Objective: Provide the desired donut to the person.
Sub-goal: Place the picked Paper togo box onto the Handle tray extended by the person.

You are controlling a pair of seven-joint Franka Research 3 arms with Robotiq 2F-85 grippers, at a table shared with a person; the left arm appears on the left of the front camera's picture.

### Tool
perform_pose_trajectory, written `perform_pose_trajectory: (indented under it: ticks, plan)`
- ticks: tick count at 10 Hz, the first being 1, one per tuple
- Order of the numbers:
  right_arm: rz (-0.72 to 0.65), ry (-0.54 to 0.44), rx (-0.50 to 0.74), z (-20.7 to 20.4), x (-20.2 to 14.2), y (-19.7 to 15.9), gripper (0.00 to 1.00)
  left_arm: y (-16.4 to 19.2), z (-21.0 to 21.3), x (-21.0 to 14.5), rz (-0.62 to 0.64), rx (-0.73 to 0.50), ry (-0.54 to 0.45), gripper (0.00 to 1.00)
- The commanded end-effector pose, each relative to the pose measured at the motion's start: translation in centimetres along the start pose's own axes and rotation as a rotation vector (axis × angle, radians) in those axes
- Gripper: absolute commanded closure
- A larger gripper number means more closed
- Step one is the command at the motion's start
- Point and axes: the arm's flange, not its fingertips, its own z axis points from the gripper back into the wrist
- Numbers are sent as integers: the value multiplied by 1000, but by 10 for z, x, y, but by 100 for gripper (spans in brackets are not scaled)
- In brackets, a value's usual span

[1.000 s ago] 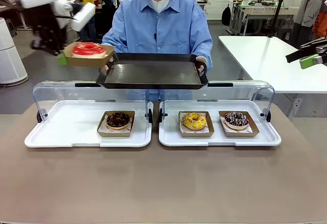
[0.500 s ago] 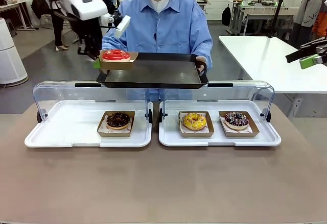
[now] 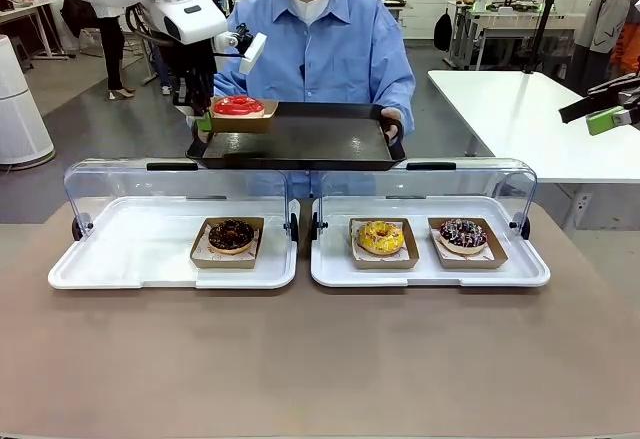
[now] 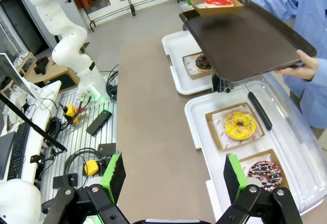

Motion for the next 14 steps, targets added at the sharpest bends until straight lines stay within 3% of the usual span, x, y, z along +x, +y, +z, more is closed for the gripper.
perform_pose_trajectory:
  ticks: [1, 8, 9, 10, 12, 14]
  plan:
    - [3, -6, 2, -1, 0, 0, 0, 8, -5, -2, 6, 6, -23, 99]
    - [3, -6, 2, -1, 0, 0, 0, 23, -36, -12, 27, -57, -30, 99]
    - [3, -6, 2, -1, 0, 0, 0, 25, -35, -11, 18, -51, -38, 81]
    - [3, -6, 2, -1, 0, 0, 0, 26, -33, -11, 15, -44, -40, 43]
    - [3, -6, 2, -1, 0, 0, 0, 25, -33, -12, 19, -37, -42, 0]
    - [3, -6, 2, -1, 0, 0, 0, 27, -31, -12, 15, -34, -45, 0]
